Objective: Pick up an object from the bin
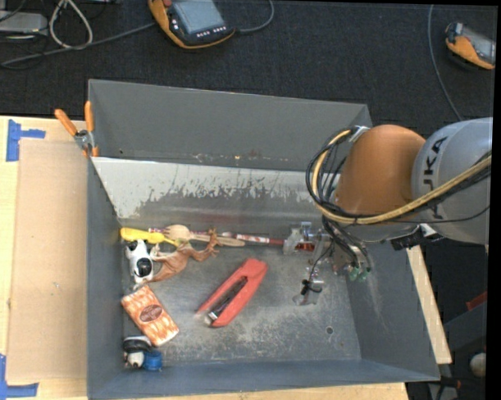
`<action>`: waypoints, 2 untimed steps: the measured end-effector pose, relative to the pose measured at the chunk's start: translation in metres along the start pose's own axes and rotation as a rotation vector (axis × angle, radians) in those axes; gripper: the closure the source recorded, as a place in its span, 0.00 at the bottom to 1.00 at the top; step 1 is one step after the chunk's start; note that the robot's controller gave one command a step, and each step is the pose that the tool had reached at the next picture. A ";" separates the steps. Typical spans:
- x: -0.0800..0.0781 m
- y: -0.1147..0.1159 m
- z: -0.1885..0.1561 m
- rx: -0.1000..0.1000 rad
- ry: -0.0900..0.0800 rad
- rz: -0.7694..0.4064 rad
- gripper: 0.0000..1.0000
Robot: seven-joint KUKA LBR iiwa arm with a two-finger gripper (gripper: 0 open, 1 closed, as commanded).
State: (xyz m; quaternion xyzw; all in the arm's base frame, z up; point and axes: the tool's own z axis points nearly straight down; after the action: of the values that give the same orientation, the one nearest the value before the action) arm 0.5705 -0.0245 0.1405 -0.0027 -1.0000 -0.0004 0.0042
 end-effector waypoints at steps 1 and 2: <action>-0.001 0.000 -0.005 0.000 -0.007 -0.001 0.00; -0.024 0.032 0.048 0.001 -0.010 -0.065 0.00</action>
Offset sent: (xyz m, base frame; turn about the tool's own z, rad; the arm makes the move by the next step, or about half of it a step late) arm 0.0274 0.0401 -0.0642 -0.0852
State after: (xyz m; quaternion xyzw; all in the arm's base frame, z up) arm 0.5947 0.0070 0.0920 0.0299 -0.9996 -0.0002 -0.0009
